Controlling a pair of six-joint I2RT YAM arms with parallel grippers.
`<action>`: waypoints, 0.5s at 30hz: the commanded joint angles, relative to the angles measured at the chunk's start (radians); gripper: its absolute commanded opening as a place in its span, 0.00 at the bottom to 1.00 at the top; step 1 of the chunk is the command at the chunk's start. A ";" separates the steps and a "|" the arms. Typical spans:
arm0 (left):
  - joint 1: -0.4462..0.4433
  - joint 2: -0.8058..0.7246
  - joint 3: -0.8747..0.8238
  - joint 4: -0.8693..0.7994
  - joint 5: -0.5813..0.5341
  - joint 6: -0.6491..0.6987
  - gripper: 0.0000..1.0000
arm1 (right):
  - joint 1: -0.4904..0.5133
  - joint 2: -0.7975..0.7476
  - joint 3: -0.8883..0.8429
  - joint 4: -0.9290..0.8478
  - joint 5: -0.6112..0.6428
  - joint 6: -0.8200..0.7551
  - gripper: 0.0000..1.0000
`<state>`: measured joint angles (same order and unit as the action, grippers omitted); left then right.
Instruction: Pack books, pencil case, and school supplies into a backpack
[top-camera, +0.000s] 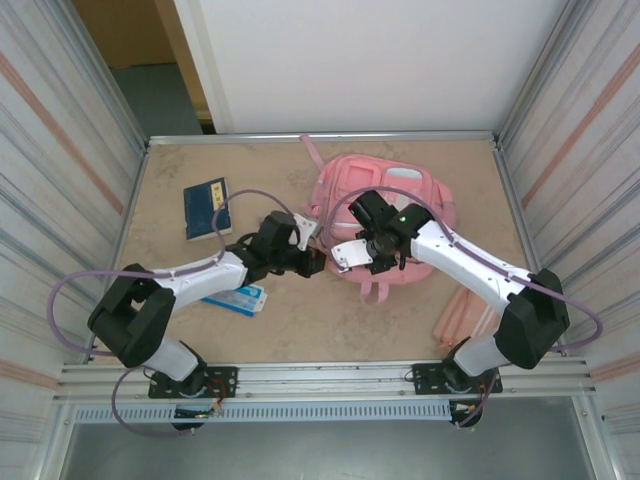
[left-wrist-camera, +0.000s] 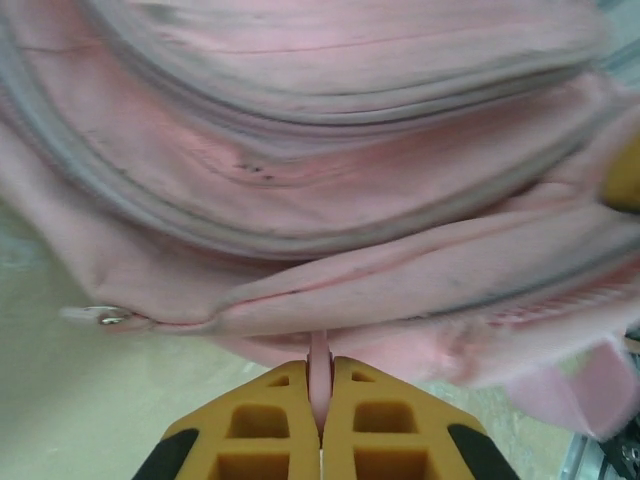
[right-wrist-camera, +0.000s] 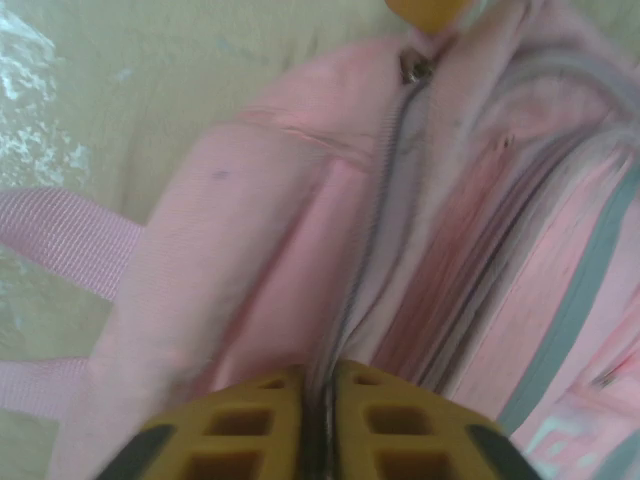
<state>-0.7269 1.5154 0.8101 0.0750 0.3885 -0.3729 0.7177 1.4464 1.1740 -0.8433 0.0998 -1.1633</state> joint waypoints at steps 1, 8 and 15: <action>-0.050 0.025 0.030 0.078 -0.009 -0.052 0.00 | -0.021 -0.094 -0.124 0.170 0.135 0.150 0.29; -0.073 0.101 0.081 0.129 0.051 -0.086 0.00 | -0.046 -0.240 -0.162 0.063 -0.060 0.314 0.61; -0.095 0.107 0.109 0.095 0.047 -0.078 0.00 | -0.045 -0.216 -0.206 0.166 -0.274 0.438 0.69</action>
<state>-0.8131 1.6398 0.8986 0.1287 0.4255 -0.4465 0.6689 1.1976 0.9867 -0.6922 -0.0731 -0.8047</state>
